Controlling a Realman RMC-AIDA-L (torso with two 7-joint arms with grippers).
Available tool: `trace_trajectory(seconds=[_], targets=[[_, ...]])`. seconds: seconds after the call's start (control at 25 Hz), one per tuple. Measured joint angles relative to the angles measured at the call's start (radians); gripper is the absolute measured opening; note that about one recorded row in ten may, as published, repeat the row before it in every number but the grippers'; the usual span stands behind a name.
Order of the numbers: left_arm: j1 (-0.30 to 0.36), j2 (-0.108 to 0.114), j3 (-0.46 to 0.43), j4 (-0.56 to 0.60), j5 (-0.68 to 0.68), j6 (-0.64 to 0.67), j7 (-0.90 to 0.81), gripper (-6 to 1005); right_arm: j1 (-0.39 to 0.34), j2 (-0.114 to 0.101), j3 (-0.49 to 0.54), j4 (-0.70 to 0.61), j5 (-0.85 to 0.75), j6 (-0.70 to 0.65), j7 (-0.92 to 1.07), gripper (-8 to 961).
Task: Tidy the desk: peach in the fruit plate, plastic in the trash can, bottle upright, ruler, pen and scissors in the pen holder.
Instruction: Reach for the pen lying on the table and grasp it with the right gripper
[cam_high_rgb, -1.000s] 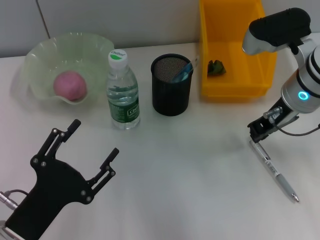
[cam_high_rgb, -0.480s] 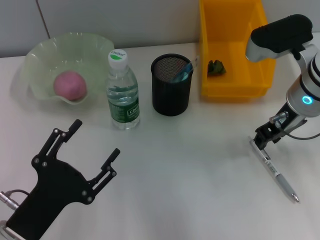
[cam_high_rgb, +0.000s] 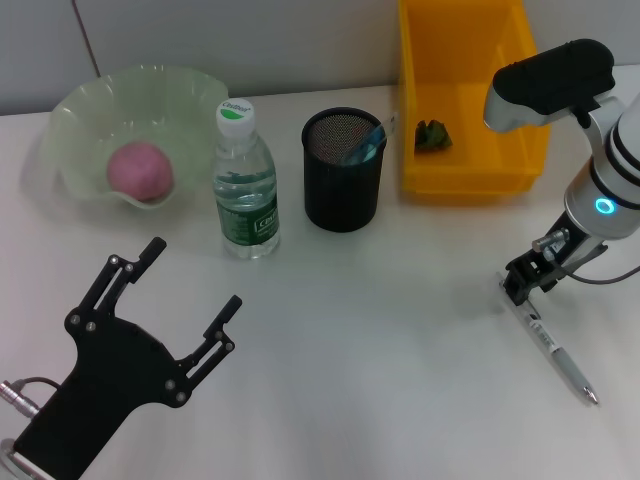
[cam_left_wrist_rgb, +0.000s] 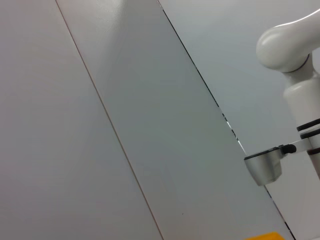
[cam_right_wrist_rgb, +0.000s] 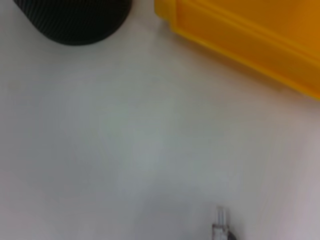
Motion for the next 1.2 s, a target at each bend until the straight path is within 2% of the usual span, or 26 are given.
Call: trace_trajectory(seconds=[1.2], targets=[[-0.003, 0.0, 0.012, 0.0, 0.0, 0.0, 0.0, 783, 0.037, 0.0, -0.001, 0.105, 0.006, 0.051, -0.002, 298]])
